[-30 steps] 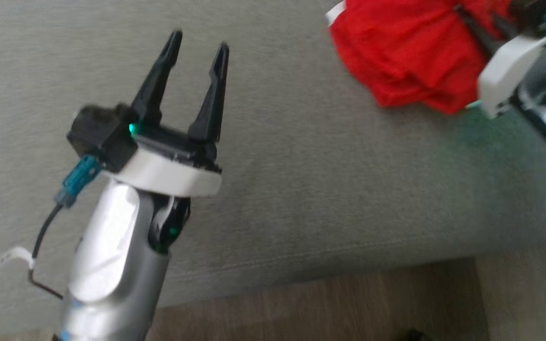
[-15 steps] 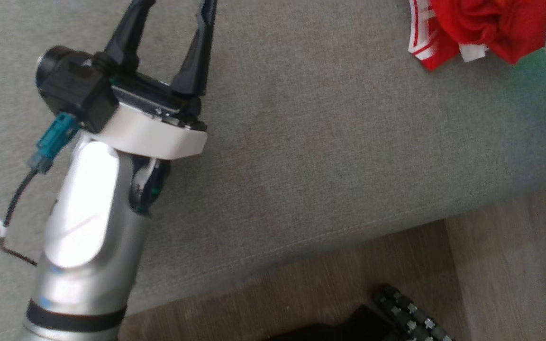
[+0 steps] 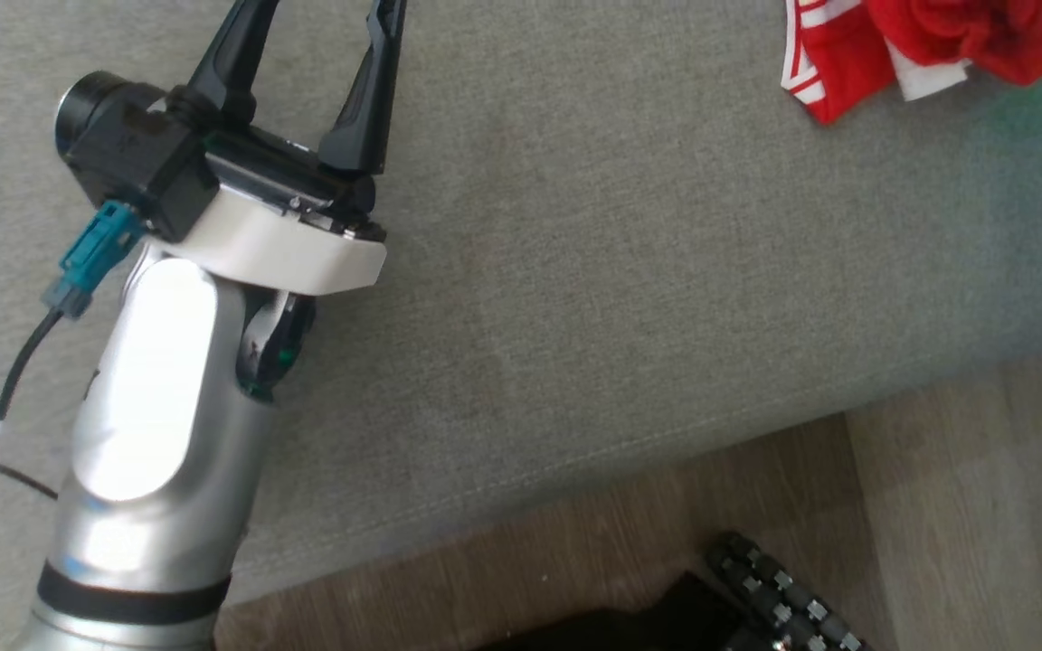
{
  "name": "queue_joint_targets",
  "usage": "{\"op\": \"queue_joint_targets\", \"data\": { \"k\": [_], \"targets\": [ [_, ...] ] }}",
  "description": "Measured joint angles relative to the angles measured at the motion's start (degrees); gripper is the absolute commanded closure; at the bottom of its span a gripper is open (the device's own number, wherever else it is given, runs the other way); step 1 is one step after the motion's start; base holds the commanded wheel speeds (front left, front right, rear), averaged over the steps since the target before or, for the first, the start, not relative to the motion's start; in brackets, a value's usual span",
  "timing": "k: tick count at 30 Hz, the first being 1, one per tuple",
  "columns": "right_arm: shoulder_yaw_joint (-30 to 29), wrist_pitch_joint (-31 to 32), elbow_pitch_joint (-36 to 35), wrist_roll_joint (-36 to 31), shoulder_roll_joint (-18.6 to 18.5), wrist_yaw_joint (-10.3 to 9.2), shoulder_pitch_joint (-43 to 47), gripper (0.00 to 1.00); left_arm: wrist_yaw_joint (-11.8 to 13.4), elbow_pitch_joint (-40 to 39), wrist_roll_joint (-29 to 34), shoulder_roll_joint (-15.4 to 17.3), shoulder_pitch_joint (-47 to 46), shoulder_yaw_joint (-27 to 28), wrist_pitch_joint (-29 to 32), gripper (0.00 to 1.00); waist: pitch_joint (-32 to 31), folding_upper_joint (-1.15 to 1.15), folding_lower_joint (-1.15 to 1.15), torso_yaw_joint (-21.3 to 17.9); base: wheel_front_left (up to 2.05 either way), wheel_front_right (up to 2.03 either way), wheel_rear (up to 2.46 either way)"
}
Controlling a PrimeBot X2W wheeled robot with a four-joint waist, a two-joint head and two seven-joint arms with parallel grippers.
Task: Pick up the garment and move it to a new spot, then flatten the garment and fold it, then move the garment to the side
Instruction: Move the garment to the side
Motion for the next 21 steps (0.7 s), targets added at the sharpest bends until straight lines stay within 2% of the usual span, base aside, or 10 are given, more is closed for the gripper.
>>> {"op": "queue_joint_targets", "data": {
  "k": [6,10,16,21],
  "targets": [
    [-3.4,-1.8,0.4,1.6,0.9,0.0,0.0,0.0,0.0,0.2,-1.4,-1.9,1.1,1.0,0.0,0.0,-4.0,0.0,0.0,1.6,0.0,0.0,0.0],
    [-7.7,-3.4,-1.3,3.4,2.7,0.0,0.6,0.0,-0.1,0.0,-2.1,-3.0,4.0,2.5,0.0,0.0,-7.6,0.0,0.0,3.4,0.0,0.0,0.0],
    [-15.3,-4.0,-11.6,5.7,6.9,0.0,11.0,0.0,-0.3,0.1,-2.7,-3.6,10.5,5.5,0.0,0.0,-13.4,0.0,-0.01,6.9,0.0,0.0,0.0],
    [-25.4,-4.1,-21.0,-1.4,12.0,0.0,22.7,0.0,0.1,-0.2,-4.9,-3.8,15.0,7.0,0.0,0.0,-17.9,0.0,-0.01,9.6,0.0,0.0,0.0]
  ]
}}
